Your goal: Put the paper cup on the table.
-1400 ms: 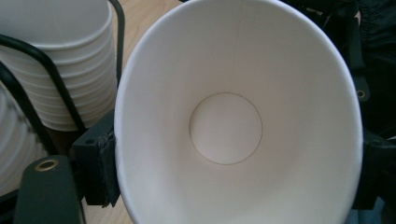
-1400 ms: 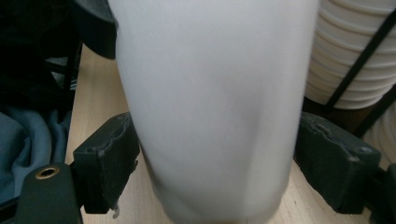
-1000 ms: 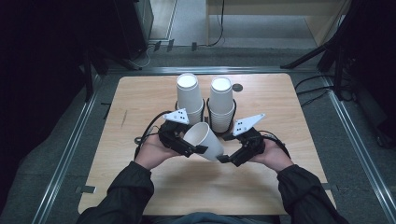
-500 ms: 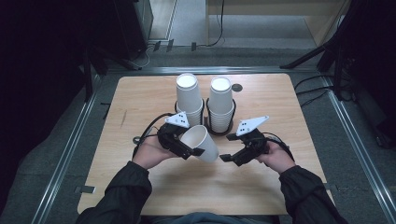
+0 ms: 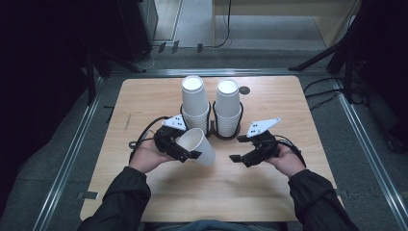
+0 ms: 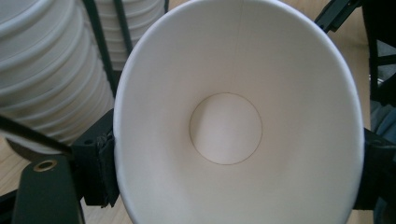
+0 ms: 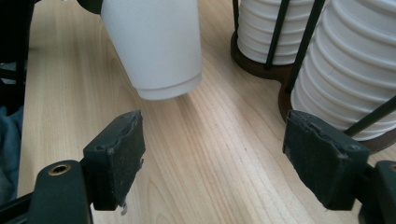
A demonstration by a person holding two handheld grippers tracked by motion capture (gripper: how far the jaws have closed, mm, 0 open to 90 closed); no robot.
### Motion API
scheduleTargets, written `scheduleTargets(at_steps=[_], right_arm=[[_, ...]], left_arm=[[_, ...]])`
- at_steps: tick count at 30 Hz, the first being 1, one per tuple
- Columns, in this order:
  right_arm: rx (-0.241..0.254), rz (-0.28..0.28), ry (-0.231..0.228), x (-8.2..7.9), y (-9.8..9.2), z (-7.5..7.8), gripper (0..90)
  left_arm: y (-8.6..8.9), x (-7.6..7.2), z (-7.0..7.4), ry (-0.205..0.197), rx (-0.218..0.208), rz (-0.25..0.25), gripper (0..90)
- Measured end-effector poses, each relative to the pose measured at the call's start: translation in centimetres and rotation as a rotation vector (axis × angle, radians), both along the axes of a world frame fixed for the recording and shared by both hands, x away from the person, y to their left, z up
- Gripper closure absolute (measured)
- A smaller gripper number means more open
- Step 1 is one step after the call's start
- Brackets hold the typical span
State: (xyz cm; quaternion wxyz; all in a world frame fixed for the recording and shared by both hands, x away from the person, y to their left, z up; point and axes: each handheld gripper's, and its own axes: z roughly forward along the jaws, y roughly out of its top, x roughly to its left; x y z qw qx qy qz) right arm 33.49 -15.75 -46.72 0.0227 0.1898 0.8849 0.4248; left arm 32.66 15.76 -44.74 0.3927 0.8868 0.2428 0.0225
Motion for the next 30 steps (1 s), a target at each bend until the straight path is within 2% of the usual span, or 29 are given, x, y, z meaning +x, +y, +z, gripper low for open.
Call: scheduleTargets(at_steps=[5, 9, 11, 13, 19, 30], right_arm=[[-0.010, -0.016, -0.020, 0.3, -0.3, 0.1, 21.0], [0.003, -0.034, -0.012, 0.7, -0.8, 0.3, 21.0], [0.002, -0.037, -0.013, 0.9, -1.0, 0.3, 21.0], [-0.002, -0.044, -0.010, 1.1, -1.2, 0.3, 20.9], [0.001, -0.081, 0.007, 1.7, -1.7, 0.0, 20.9], [-0.017, -0.071, 0.008, 1.6, -1.4, -0.4, 20.9]], left_arm=[[0.8, 0.0, -0.1, 0.000, 0.002, 0.023, 14.2], [1.5, 0.0, -0.2, -0.003, 0.020, 0.037, 14.1], [1.8, 0.0, -0.2, 0.000, 0.021, 0.047, 14.1], [2.1, 0.0, -0.1, 0.015, 0.005, 0.046, 13.8], [3.3, 0.3, -0.1, 0.027, 0.017, 0.080, 13.8], [6.0, 1.1, -0.1, 0.017, 0.017, 0.158, 13.8]])
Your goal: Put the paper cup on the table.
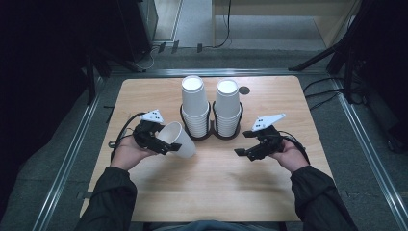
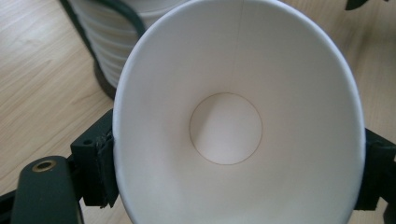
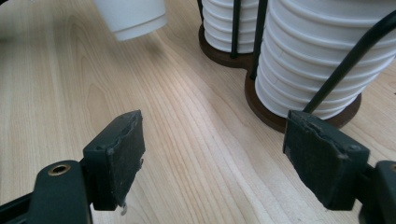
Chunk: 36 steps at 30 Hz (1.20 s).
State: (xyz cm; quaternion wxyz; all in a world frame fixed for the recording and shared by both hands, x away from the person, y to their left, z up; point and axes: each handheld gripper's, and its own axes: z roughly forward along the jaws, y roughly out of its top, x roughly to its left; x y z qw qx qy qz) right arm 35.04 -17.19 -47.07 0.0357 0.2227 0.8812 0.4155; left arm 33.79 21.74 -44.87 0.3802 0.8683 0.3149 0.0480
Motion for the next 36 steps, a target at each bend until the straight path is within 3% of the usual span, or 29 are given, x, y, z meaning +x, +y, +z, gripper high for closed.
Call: scheduleTargets(at_steps=[14, 30, 36], right_arm=[[-0.011, -0.011, 0.012, -0.2, -0.4, -0.6, 20.9], [0.000, -0.044, 0.028, -0.6, -1.4, -0.9, 20.9], [0.000, -0.050, 0.021, -0.8, -1.8, -1.0, 20.9]], left_arm=[[4.0, 1.4, -0.3, 0.017, 0.007, 0.108, 13.4], [7.0, 3.1, -0.5, 0.031, 0.026, 0.209, 13.3], [8.0, 3.7, -0.6, 0.030, 0.068, 0.249, 13.3]])
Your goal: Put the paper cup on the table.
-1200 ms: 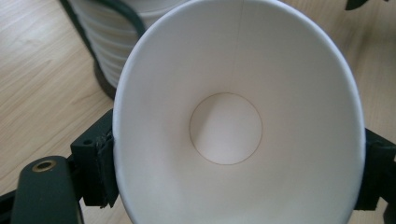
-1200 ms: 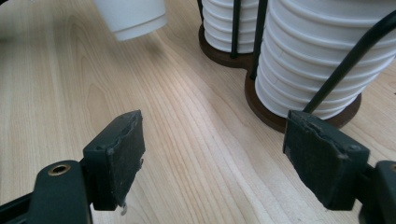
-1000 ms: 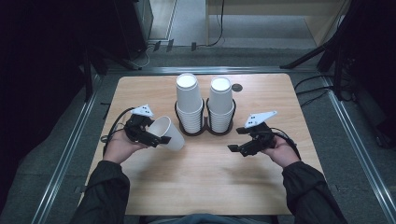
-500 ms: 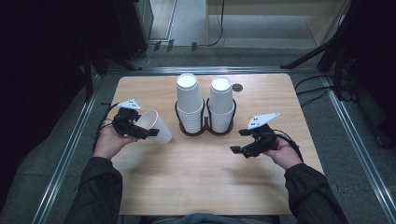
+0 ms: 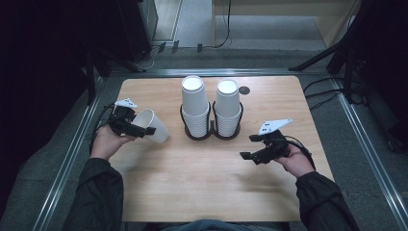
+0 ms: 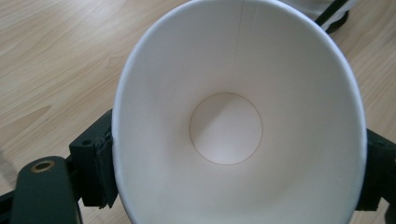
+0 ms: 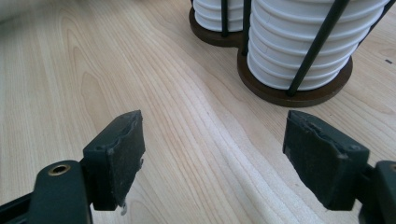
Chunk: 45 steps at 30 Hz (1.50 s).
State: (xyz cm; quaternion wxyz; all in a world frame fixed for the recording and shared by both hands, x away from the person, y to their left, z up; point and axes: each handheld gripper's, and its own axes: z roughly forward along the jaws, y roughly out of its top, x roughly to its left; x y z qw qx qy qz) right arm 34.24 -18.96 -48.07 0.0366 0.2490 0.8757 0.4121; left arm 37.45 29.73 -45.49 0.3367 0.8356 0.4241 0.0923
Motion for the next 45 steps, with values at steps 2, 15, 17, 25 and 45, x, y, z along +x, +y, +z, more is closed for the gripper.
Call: scheduleTargets(at_steps=[2, 15, 17, 25, 45], right_arm=[[-0.001, -0.003, 0.001, -0.1, -0.1, 0.0, 20.9], [-0.008, -0.011, 0.005, -0.2, -0.2, -0.2, 20.9], [-0.010, -0.006, 0.004, -0.2, -0.2, -0.2, 20.9], [-0.008, -0.008, 0.001, -0.2, -0.2, -0.2, 20.9], [-0.012, -0.003, 0.004, -0.2, -0.2, -0.2, 20.9]], left_arm=[[0.3, 0.2, 0.1, 0.002, 0.019, 0.019, 13.2], [2.0, 0.8, 0.1, 0.031, 0.134, 0.115, 12.5], [2.0, 0.9, -0.1, 0.039, 0.153, 0.125, 12.1], [1.5, 1.1, -0.5, 0.041, 0.187, 0.127, 10.7], [1.3, 1.3, -0.9, 0.056, 0.151, 0.110, 3.5]])
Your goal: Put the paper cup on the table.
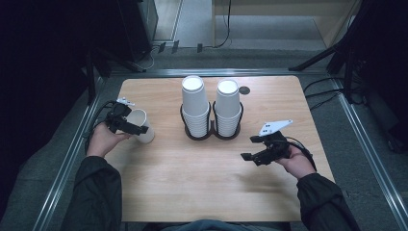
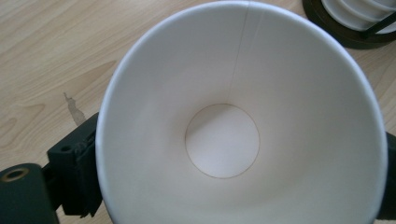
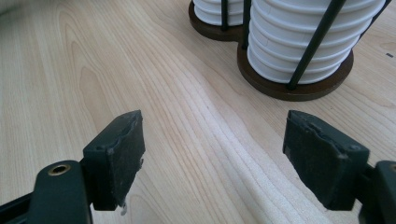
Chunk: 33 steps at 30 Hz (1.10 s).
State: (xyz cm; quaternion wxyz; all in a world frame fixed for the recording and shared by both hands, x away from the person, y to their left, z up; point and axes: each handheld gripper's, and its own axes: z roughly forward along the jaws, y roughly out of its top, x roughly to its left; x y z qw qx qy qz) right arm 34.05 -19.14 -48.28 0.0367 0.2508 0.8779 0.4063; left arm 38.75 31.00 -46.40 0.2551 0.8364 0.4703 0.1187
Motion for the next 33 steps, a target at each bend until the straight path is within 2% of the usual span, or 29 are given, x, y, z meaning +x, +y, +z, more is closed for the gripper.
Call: scheduleTargets(at_steps=[2, 7, 14, 17, 22, 33], right_arm=[[0.000, 0.000, 0.000, 0.0, 0.0, 0.0, 20.9], [0.000, 0.004, -0.003, 0.0, 0.0, 0.0, 20.9], [-0.001, 0.005, -0.006, 0.0, 0.0, 0.0, 20.9], [-0.004, 0.004, -0.006, 0.0, 0.0, 0.0, 20.9], [-0.006, 0.008, -0.007, 0.0, 0.0, 0.0, 20.9], [-0.019, 0.011, -0.012, 0.0, 0.2, -0.1, 20.9]], left_arm=[[-0.1, -0.1, 0.1, -0.013, 0.003, -0.009, 3.3], [0.0, -0.2, 0.3, -0.018, -0.013, -0.015, 2.4], [0.1, -0.3, 0.8, -0.019, -0.053, -0.004, 2.3], [0.2, -0.4, 1.0, -0.019, -0.057, 0.001, 2.4], [0.4, -0.5, 1.7, -0.035, -0.083, 0.010, 2.4], [0.9, -1.1, 3.6, -0.049, -0.109, 0.038, 2.5]])
